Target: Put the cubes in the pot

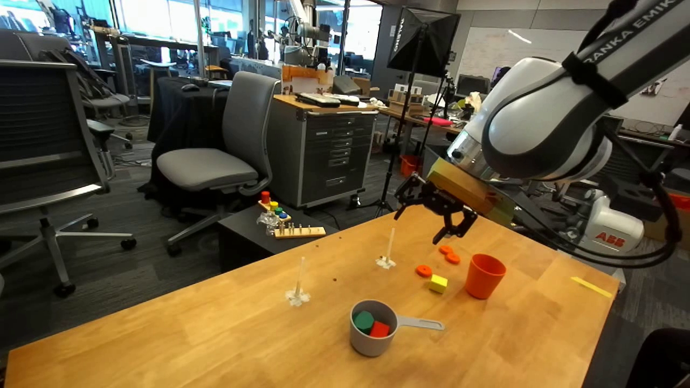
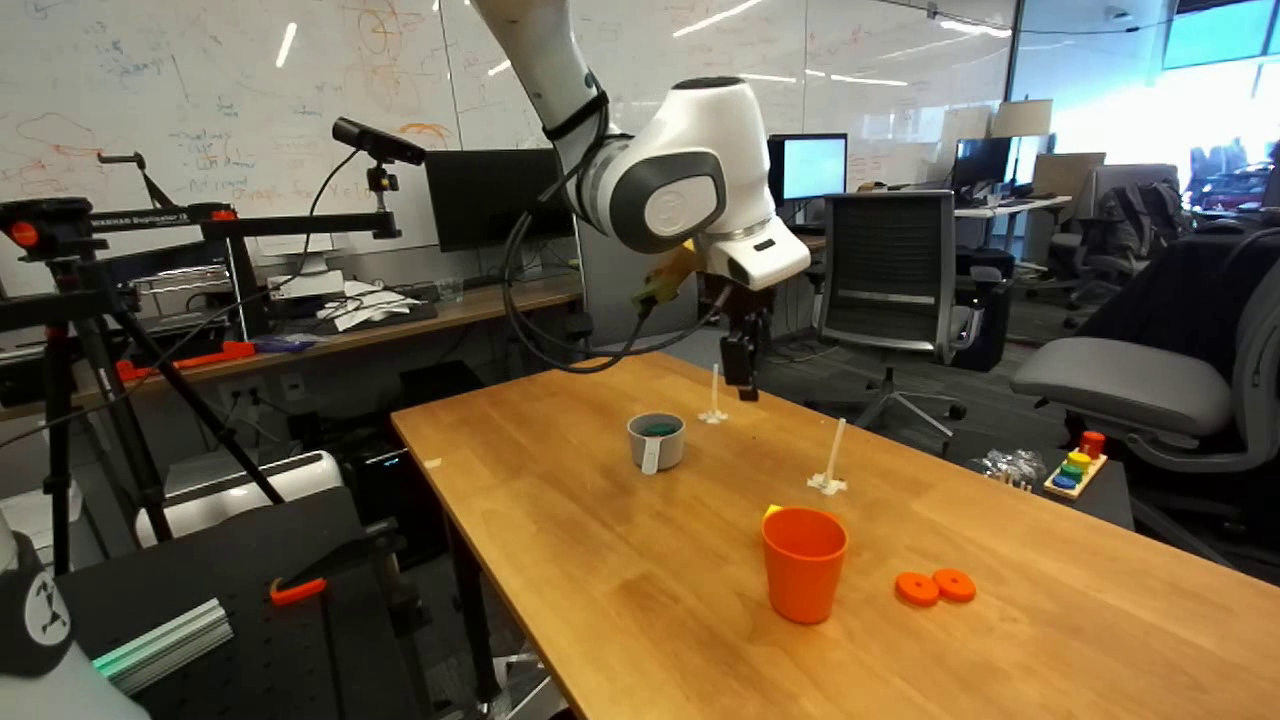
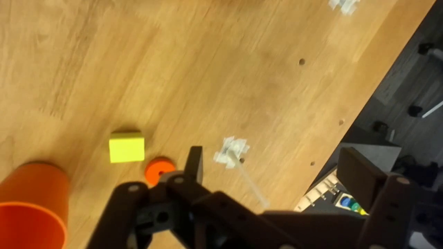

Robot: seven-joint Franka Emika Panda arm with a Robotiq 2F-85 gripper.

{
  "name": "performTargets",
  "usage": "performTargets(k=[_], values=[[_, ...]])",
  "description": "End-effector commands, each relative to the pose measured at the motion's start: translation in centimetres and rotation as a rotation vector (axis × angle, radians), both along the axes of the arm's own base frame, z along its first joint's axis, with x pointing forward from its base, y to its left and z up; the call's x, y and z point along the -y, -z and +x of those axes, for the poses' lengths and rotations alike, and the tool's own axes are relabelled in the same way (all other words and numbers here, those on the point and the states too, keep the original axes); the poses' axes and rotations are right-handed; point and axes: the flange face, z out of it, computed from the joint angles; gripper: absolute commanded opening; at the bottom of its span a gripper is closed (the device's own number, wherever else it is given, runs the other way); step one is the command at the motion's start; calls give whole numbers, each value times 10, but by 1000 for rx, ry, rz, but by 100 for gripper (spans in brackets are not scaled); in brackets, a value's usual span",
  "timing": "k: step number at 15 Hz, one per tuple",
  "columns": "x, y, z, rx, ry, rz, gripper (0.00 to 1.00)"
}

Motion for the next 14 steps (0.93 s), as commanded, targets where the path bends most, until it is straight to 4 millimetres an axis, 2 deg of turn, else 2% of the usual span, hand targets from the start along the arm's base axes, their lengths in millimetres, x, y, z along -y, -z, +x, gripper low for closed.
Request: performTargets(k=[1,4,6,14], values=[[44,9,7,-32,95,-40,100],[73,28,6,-89,170,-53,100],[80,42,4,-134,201,-55,100],[68,75,6,-295,234,-18,100]])
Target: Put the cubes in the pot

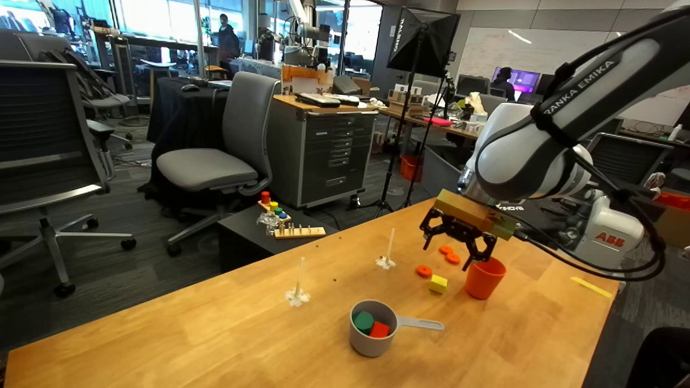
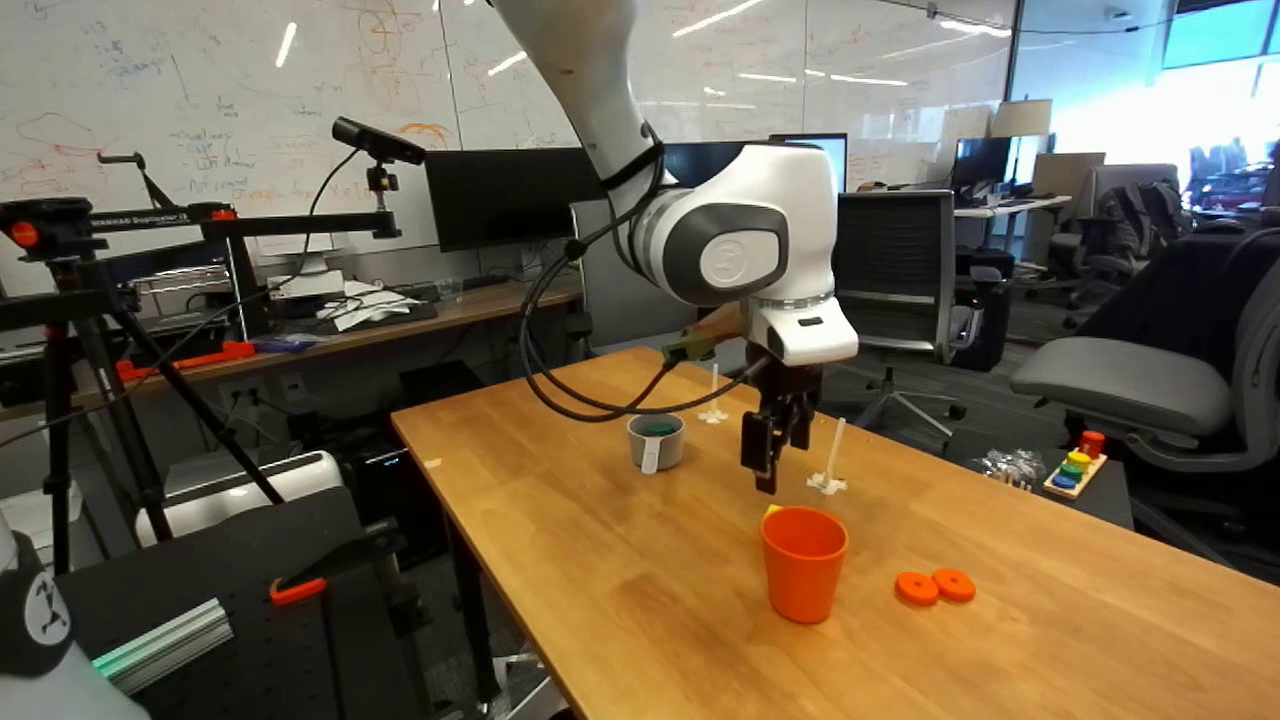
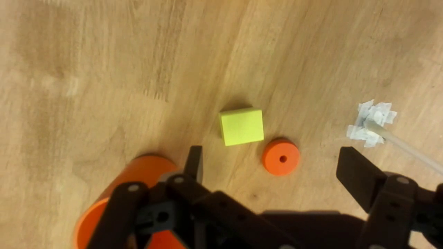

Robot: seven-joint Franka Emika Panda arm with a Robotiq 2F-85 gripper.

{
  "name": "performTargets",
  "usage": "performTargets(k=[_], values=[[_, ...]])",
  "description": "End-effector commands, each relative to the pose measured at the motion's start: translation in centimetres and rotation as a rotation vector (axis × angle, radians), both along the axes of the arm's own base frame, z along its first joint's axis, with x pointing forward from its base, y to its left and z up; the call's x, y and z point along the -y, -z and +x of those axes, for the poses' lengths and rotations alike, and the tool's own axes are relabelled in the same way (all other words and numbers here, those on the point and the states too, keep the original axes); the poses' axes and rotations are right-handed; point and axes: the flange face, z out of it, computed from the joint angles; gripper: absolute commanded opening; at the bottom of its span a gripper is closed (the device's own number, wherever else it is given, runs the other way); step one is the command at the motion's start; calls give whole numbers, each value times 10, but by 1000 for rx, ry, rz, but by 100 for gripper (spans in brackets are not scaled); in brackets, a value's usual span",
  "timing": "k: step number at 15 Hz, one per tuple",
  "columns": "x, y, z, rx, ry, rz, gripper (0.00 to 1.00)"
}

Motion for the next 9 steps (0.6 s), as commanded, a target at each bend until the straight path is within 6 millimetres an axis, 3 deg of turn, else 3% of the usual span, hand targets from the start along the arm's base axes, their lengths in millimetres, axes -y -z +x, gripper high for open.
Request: performTargets(k=[1,9], values=[[-5,10,11,-58,22,8,100],[-3,39,16,-153,54,-1,100]])
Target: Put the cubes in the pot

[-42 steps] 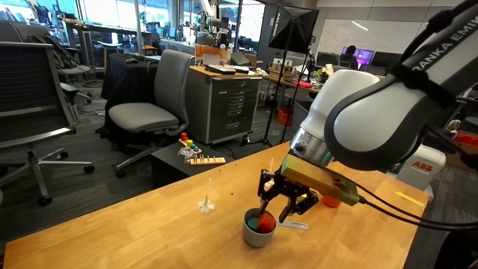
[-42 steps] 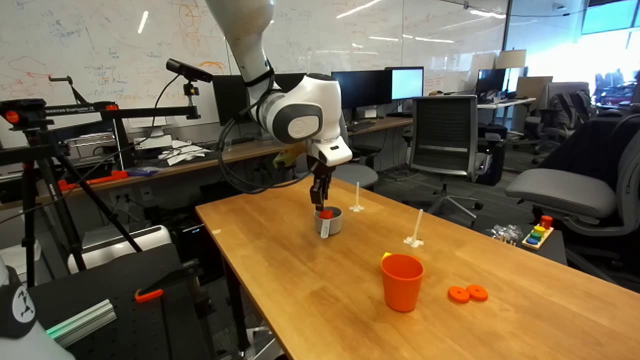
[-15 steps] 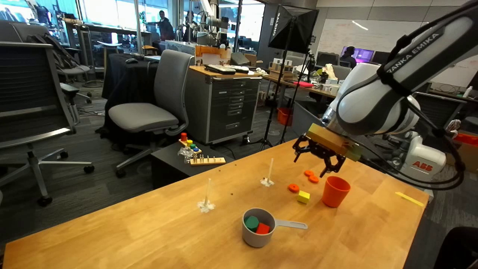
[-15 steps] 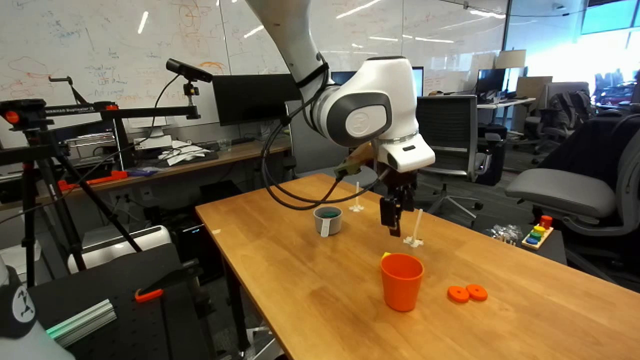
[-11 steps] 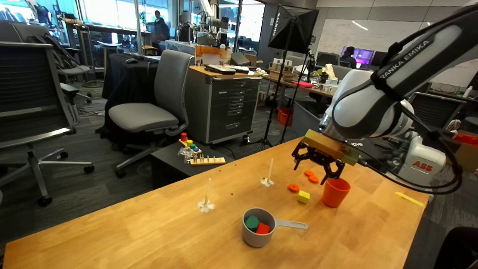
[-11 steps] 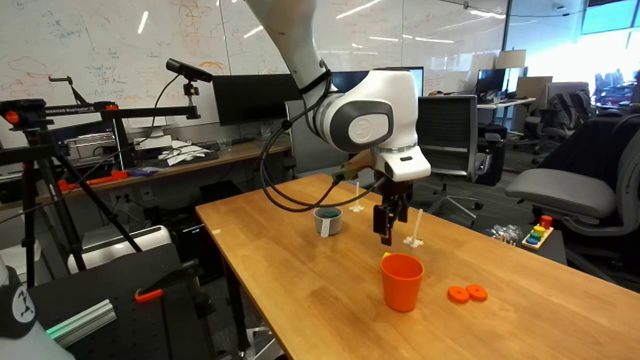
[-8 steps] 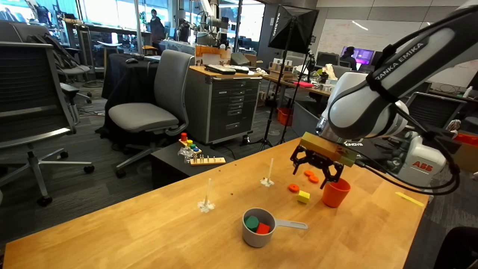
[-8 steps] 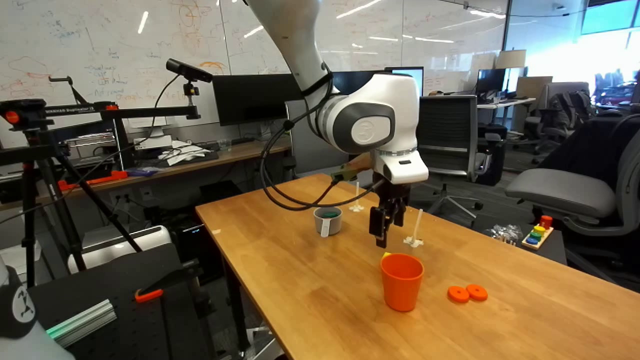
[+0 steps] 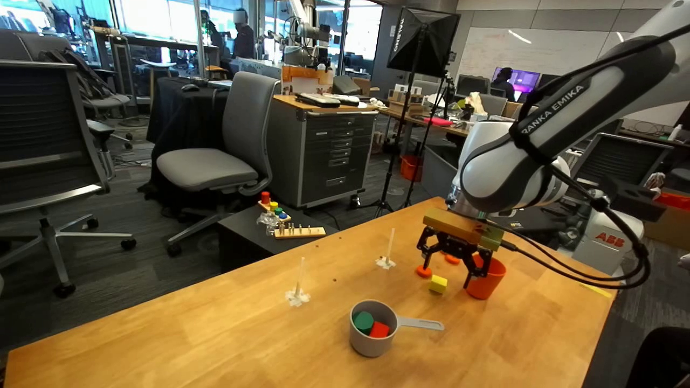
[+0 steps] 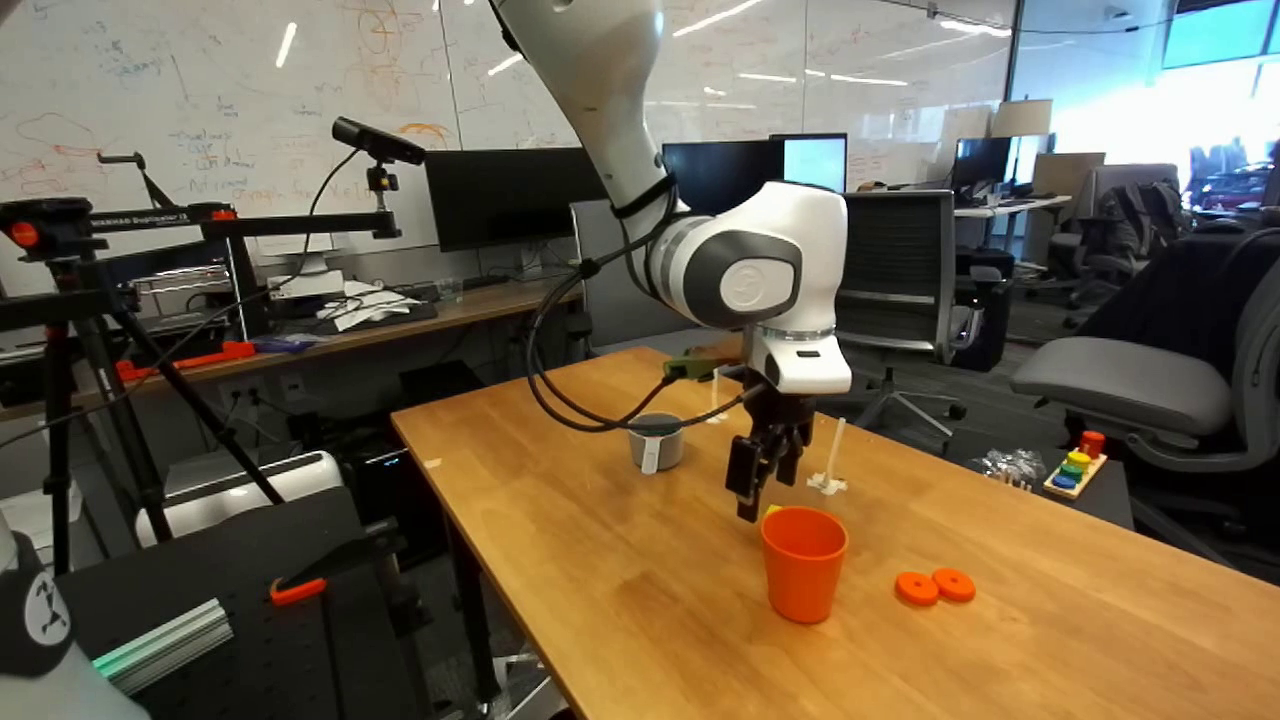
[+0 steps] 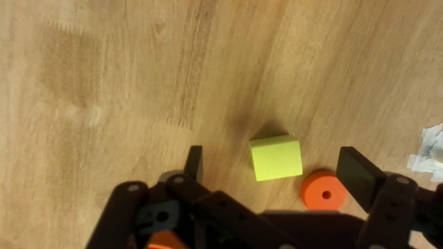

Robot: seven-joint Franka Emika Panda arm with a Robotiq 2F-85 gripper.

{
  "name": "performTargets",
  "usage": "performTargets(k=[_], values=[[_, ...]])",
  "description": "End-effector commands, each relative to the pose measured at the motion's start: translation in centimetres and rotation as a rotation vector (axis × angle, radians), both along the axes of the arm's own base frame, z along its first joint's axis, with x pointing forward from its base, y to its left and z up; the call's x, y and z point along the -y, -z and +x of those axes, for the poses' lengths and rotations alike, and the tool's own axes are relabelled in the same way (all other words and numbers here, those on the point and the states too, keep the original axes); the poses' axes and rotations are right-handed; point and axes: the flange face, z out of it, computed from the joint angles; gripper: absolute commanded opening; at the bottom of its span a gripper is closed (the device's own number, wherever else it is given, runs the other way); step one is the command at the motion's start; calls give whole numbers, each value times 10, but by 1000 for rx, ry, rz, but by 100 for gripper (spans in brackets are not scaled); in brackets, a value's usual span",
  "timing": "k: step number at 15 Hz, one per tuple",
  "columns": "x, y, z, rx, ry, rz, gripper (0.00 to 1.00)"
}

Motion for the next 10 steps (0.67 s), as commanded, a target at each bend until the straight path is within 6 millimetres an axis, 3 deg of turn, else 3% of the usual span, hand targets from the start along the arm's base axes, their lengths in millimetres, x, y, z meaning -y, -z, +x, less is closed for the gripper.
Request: performTargets(k=[1,5,7,10], values=[[3,5,13,-6,1,-9,100],[8,13,17,-1,-5,-12,100],[10,18,17,-4,-12,-11,74],[13,23,17,-8,-10,-11,49]])
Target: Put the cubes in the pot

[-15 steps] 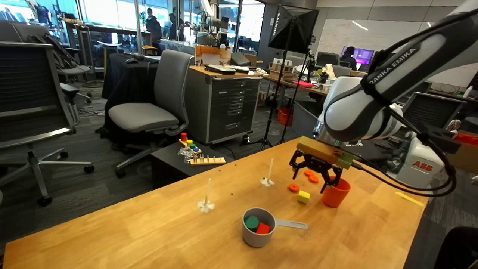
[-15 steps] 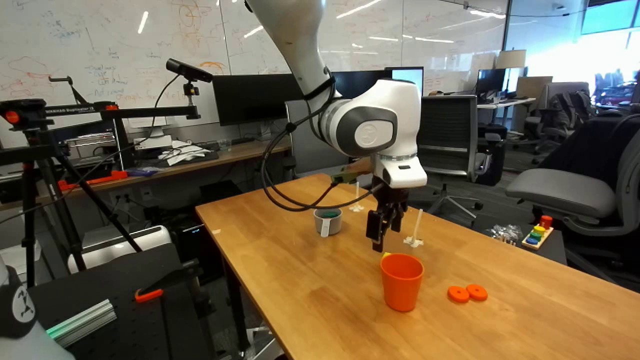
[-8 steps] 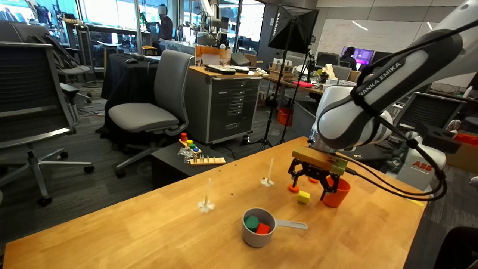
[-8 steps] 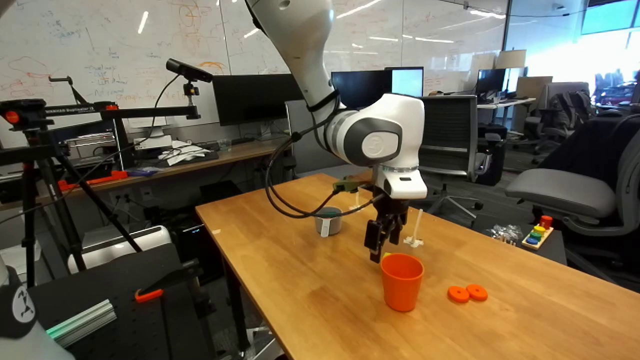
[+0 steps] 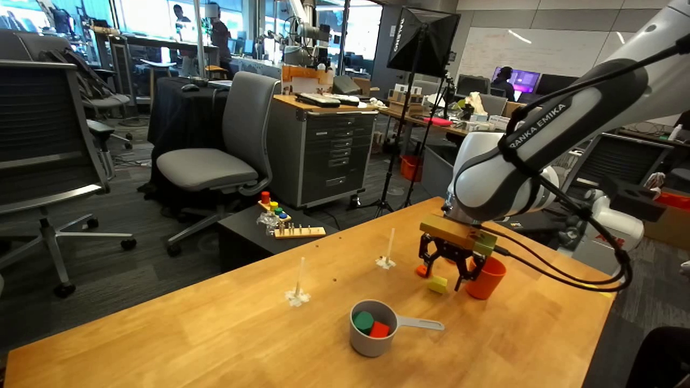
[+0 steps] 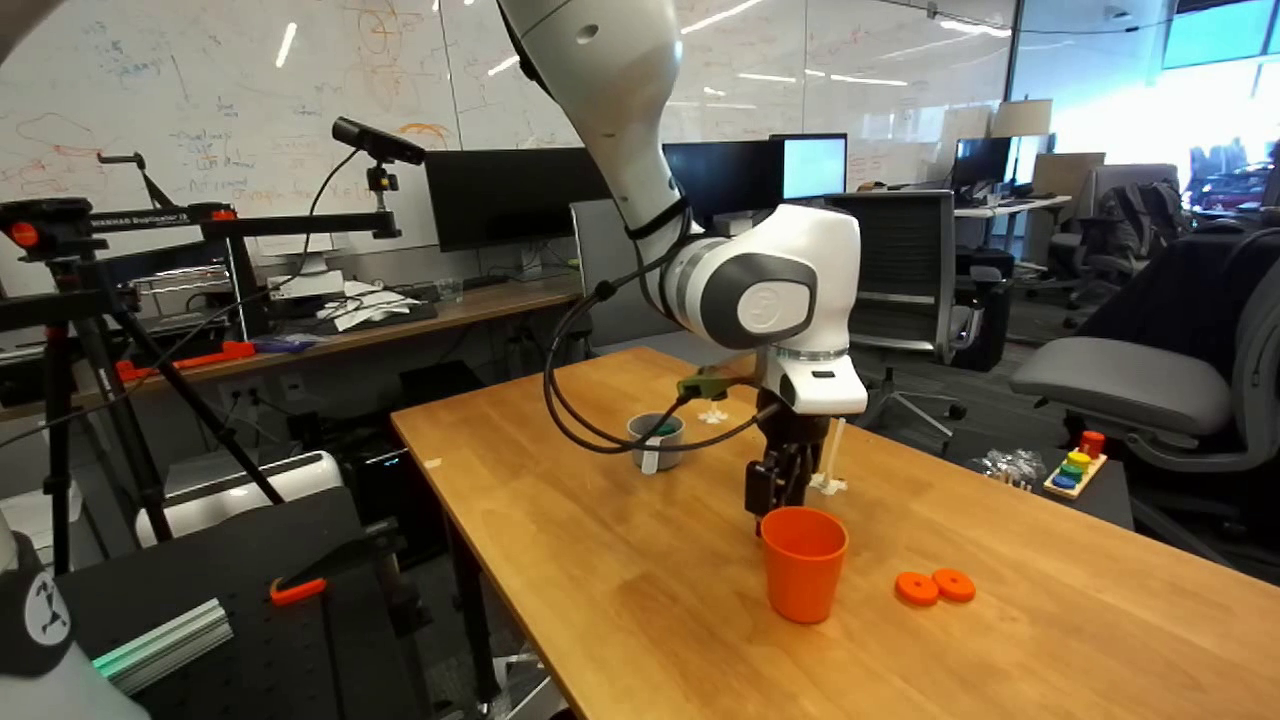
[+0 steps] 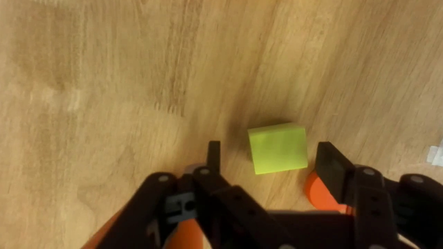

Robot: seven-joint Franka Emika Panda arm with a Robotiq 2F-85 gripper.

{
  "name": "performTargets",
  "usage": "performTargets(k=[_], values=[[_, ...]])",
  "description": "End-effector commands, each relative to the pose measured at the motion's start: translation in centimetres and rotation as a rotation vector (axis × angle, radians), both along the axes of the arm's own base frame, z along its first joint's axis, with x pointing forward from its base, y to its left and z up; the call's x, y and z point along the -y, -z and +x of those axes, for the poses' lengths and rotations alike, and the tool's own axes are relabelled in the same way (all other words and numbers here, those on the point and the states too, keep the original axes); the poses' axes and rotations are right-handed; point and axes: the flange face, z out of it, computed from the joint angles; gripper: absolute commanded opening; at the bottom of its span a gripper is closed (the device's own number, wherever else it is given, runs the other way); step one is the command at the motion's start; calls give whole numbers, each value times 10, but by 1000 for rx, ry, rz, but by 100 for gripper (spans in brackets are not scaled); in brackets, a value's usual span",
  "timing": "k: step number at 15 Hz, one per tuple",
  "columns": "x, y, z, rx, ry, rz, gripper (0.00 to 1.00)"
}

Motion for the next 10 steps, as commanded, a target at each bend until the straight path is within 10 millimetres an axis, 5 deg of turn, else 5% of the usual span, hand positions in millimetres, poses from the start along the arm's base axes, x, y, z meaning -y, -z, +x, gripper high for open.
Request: performTargets(k=[1,5,10], values=[[3,4,8,1,-6,7,42],[2,1,11,12,-10,13,14],[-36,-25,27,67,-66,55,14]])
